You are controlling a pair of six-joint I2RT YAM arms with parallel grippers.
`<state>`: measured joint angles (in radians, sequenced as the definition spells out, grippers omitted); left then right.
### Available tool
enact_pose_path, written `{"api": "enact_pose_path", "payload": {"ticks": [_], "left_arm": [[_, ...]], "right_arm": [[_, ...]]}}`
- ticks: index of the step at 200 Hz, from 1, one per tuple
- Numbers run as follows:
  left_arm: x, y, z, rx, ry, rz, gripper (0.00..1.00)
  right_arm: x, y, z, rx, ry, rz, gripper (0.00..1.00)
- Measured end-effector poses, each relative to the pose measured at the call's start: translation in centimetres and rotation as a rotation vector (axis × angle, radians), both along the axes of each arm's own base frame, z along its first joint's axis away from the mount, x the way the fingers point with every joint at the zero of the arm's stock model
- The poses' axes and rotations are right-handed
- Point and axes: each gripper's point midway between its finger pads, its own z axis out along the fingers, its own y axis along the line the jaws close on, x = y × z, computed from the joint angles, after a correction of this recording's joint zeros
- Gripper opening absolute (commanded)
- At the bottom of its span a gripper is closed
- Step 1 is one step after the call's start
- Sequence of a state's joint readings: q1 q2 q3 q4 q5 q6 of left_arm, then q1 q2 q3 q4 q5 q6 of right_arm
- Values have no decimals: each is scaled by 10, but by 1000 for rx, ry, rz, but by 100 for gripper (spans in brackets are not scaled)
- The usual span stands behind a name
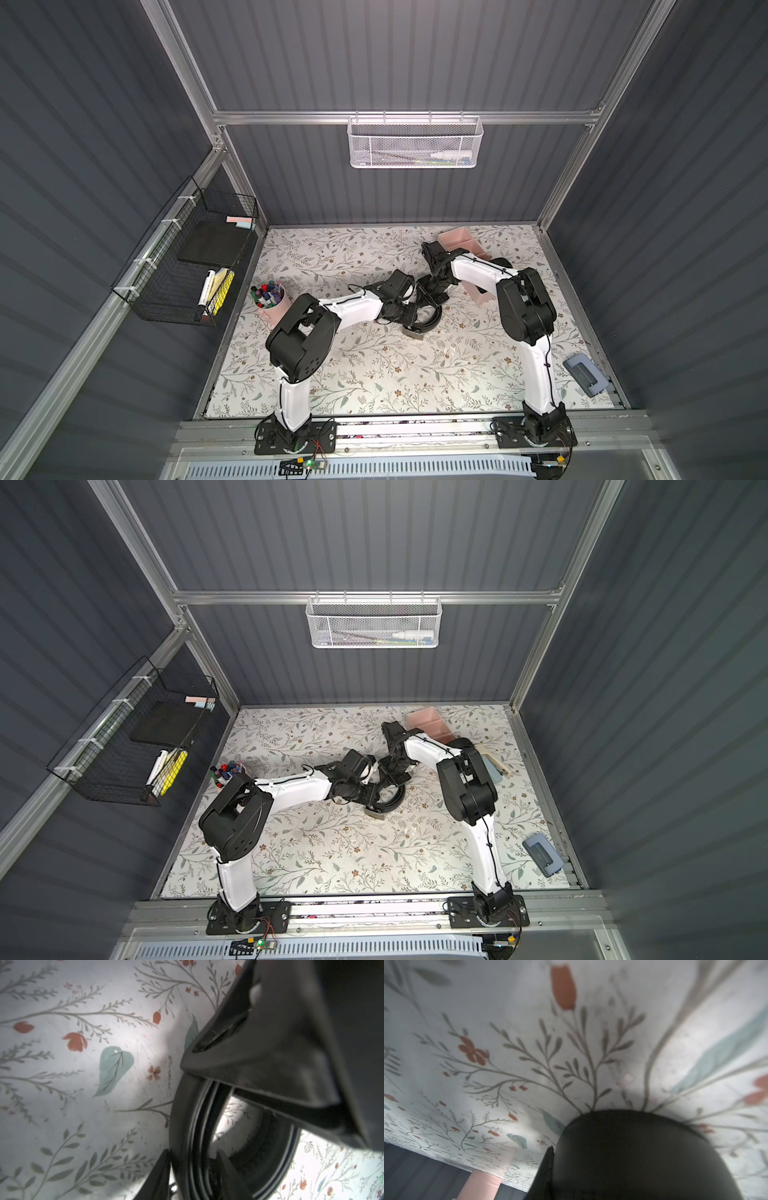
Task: Place the belts into the storage roll
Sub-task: Pick up the belt from the center of the board.
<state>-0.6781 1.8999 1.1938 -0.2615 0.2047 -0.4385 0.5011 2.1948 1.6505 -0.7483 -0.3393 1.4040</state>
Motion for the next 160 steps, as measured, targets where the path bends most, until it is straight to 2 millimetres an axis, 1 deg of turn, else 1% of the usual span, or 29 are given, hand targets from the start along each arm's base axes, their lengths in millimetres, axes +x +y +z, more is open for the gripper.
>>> {"api": "enact_pose_path", "payload": {"ticks": [13,31,33,35,42,54,69,82,91,100,101,109,122,132,147,160], "left_arm": [[-5,1,8,-3,1,-17,59],[-15,-1,26,-17,-8,-60,67],[-16,-1,28,-18,-8,-61,72],[-17,-1,31,-21,-12,-69,73],[-20,-1,41,-30,-20,-82,75],[-25,-1,57,-56,-27,-97,75],[-29,1,79,-96,-40,-107,76],[-28,7,96,-122,-53,-98,76],[-27,13,104,-132,-59,-87,76],[-26,19,111,-141,-66,-76,75],[-26,20,113,-143,-69,-74,75],[-26,25,117,-149,-75,-64,75],[-26,34,121,-156,-78,-49,74],[-28,39,120,-161,-70,-42,74],[-32,45,112,-159,-48,-44,74],[-38,49,102,-150,-20,-50,73]], "right_arm": [[2,1,1,-2,-21,19,0],[8,6,7,4,-80,60,0],[9,7,7,5,-87,65,0],[10,7,9,5,-99,71,0],[14,9,16,10,-135,92,0],[23,12,32,19,-217,129,0],[35,16,65,52,-336,171,0],[46,20,101,95,-455,195,0],[52,21,130,129,-553,203,0],[55,22,155,159,-634,209,0],[56,22,160,165,-650,209,0],[57,21,180,183,-715,213,0],[60,18,211,205,-820,227,0],[65,16,229,209,-896,247,0],[72,14,247,201,-990,280,0],[80,9,255,182,-1054,310,0]]}}
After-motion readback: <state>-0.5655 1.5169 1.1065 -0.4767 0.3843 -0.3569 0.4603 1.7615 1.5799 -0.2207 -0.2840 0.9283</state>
